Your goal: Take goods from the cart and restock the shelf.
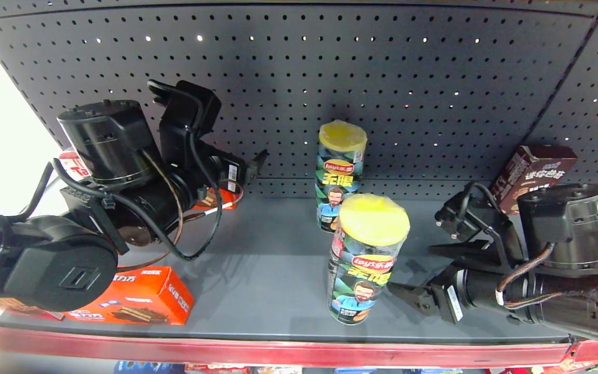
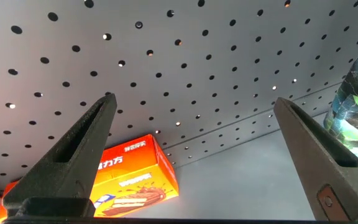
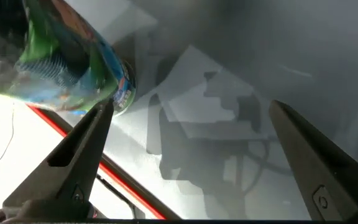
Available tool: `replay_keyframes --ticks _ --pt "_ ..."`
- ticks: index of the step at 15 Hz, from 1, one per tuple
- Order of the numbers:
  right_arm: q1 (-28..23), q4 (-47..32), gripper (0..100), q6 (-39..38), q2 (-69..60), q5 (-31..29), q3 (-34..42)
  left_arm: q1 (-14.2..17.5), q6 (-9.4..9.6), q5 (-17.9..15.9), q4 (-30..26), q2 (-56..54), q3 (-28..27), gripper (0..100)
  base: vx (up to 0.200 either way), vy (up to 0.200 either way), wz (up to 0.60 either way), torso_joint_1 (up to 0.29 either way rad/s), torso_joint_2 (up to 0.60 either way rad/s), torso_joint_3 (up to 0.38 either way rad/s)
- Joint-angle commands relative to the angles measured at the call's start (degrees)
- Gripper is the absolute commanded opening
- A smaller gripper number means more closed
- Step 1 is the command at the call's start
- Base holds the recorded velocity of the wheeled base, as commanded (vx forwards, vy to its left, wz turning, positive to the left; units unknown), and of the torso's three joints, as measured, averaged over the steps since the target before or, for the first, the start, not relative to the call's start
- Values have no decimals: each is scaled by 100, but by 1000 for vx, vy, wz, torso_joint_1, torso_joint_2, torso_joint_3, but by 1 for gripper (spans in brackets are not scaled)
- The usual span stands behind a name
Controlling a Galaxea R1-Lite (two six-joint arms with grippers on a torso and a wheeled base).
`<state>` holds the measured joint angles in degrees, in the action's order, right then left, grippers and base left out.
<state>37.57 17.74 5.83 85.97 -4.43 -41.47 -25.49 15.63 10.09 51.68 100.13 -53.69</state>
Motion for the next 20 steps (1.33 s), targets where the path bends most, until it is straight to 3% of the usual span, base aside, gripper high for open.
replay_keyframes --ticks 1,20 --pt "40 2 100 6 69 -6 -45 0 2 1 0 15 -1 100 0 0 0 0 0 0" --pt "242 19 100 -3 333 -23 -203 0 2 1 18 50 -37 100 0 0 0 0 0 0"
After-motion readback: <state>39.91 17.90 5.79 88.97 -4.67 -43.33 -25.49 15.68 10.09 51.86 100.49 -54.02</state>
